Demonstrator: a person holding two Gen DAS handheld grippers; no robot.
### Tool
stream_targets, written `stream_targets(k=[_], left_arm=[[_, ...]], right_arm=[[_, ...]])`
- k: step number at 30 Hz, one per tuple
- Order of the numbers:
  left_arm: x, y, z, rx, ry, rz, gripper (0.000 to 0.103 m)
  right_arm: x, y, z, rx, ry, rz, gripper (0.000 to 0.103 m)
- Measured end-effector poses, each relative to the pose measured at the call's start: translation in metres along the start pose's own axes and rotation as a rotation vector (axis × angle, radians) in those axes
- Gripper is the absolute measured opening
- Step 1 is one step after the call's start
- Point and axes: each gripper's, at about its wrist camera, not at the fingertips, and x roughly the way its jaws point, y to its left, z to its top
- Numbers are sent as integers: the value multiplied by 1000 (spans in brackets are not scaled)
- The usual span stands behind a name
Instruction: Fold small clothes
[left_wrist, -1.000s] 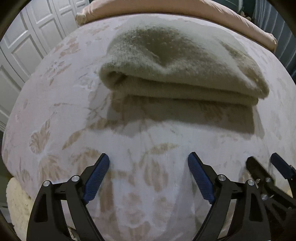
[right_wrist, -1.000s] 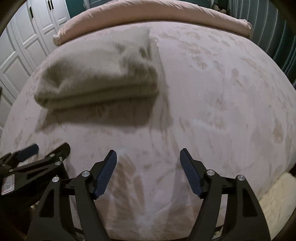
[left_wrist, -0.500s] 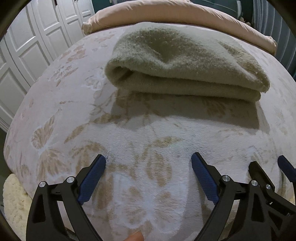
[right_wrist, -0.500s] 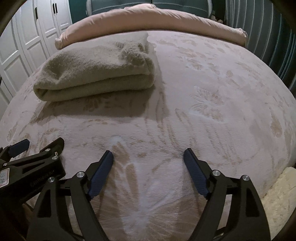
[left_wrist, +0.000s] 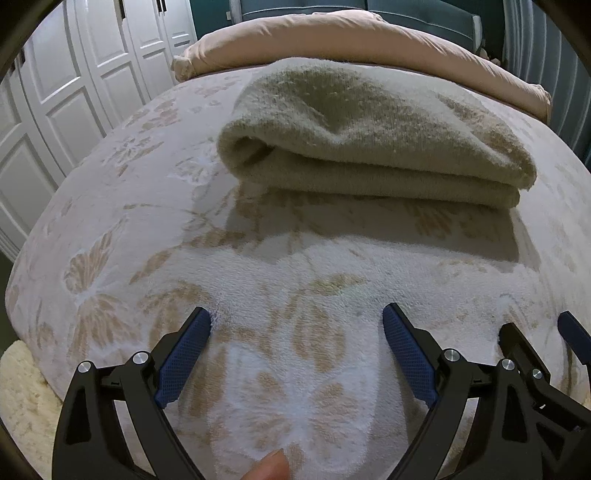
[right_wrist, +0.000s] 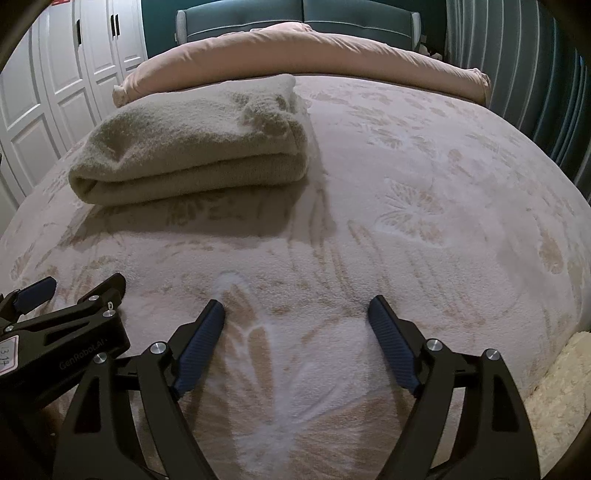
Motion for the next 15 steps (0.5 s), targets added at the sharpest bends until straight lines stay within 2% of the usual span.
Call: stream_targets(k=[15], left_arm=[[1,4,-1,5,-25,11,92]], right_arm=[[-2,8,-6,4,-18,-23,79]])
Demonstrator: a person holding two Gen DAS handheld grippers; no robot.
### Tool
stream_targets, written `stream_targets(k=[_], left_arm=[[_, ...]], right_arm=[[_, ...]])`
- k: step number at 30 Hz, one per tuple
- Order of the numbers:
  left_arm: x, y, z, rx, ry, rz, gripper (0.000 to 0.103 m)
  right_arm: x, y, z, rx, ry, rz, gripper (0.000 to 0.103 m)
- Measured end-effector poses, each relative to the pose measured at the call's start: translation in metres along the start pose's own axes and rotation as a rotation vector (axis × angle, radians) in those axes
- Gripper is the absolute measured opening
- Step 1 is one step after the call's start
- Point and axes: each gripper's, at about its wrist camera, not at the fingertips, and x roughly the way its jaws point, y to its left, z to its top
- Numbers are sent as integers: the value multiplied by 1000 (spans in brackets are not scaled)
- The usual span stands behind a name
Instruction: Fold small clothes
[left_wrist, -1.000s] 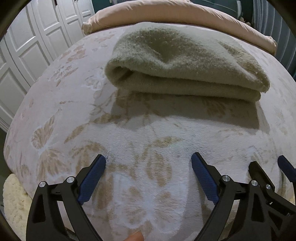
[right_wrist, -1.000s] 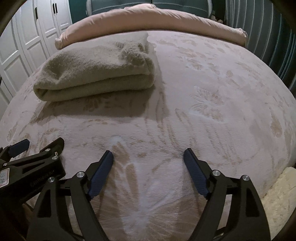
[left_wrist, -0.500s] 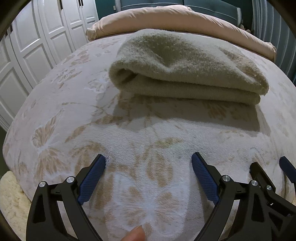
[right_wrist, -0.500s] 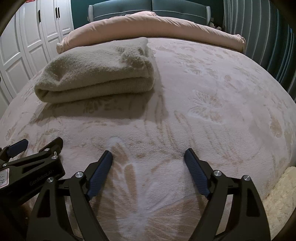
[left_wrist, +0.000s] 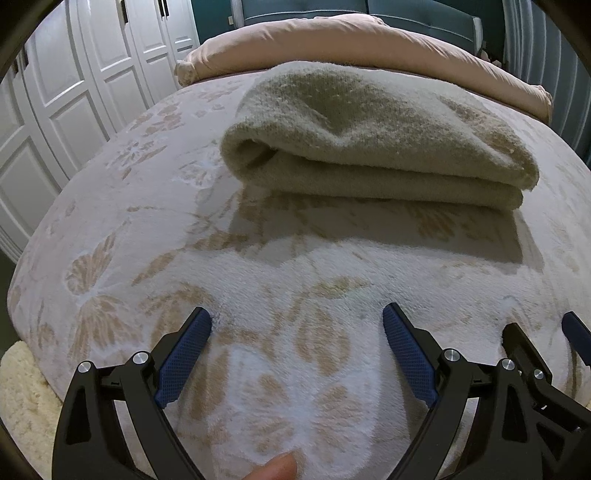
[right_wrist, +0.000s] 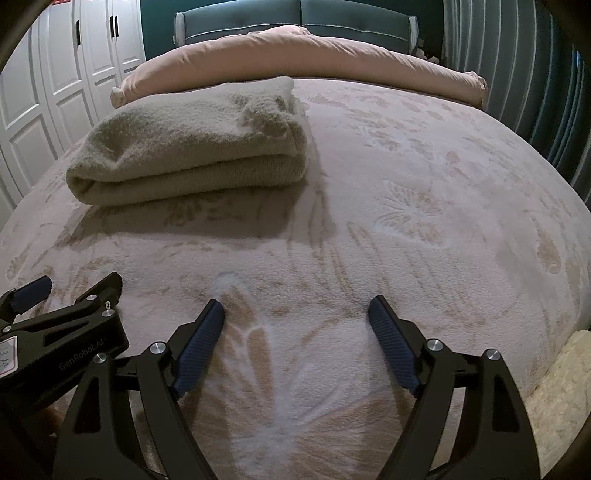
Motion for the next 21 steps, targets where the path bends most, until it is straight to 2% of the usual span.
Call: stream_targets(k=[21], left_arm=[[1,2,1,4,-16,1,92]], right_arm=[[0,5,-1,3,-10,-10,81]])
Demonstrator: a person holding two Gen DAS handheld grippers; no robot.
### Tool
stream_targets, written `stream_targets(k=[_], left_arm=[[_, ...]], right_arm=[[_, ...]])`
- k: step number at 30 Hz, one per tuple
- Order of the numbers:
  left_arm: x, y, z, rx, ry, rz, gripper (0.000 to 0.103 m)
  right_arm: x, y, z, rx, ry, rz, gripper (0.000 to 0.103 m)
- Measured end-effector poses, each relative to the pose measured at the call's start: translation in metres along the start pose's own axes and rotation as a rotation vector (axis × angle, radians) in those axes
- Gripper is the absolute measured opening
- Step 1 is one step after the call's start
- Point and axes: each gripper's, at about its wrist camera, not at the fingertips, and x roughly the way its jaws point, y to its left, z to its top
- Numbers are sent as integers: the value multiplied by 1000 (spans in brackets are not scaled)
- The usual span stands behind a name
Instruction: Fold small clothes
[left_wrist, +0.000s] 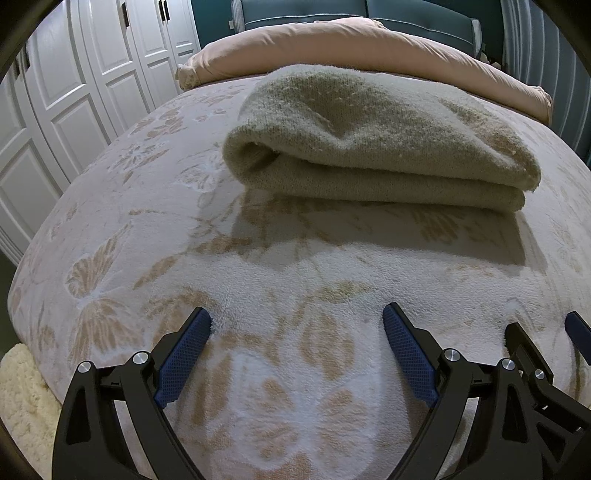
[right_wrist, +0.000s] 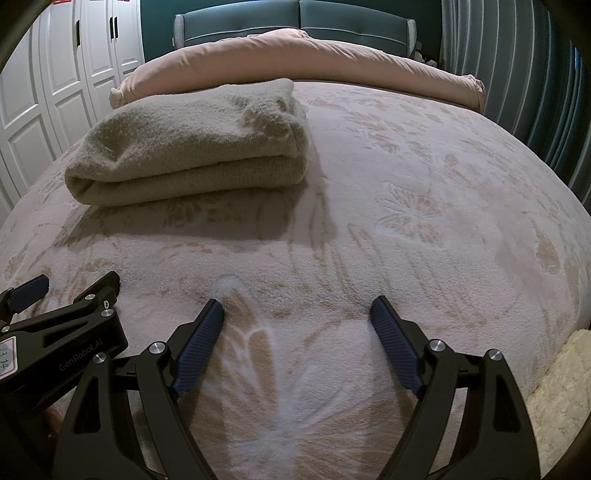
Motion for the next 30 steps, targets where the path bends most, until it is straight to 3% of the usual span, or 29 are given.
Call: stream_targets(k=[30], left_arm=[[0,2,0,9,-1,2,92]], right_arm=[[0,1,-1,1,-2,-3,81]])
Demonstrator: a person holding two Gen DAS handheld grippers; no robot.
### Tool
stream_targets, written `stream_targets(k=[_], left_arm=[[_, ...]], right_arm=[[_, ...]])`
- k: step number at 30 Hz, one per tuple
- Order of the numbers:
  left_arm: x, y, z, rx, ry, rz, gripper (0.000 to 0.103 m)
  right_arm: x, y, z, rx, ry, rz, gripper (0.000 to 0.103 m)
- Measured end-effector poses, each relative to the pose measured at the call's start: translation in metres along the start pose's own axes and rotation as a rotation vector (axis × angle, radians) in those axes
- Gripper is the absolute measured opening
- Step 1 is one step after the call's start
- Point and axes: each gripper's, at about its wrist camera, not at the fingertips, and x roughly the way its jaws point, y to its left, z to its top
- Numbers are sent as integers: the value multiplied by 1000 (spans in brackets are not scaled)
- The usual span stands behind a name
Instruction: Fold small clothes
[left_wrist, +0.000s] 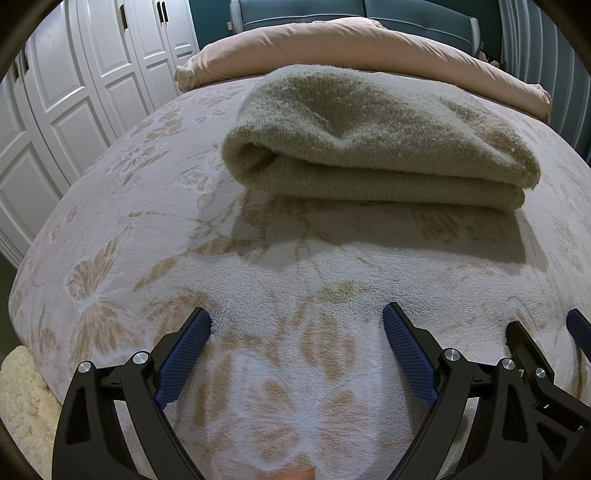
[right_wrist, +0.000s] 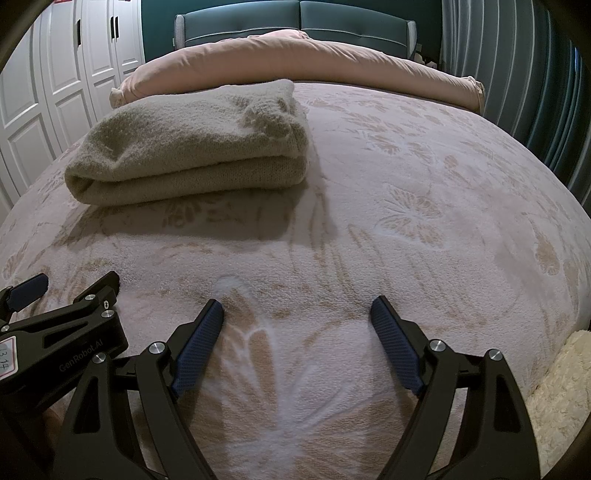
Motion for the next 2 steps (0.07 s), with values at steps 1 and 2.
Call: stream_targets(k=[1,2], left_arm=[[0,-1,0,0,0,1,92],[0,-1,0,-1,0,1,92]], right_arm=[[0,0,0,0,0,0,81],[0,0,0,1,0,0,81]])
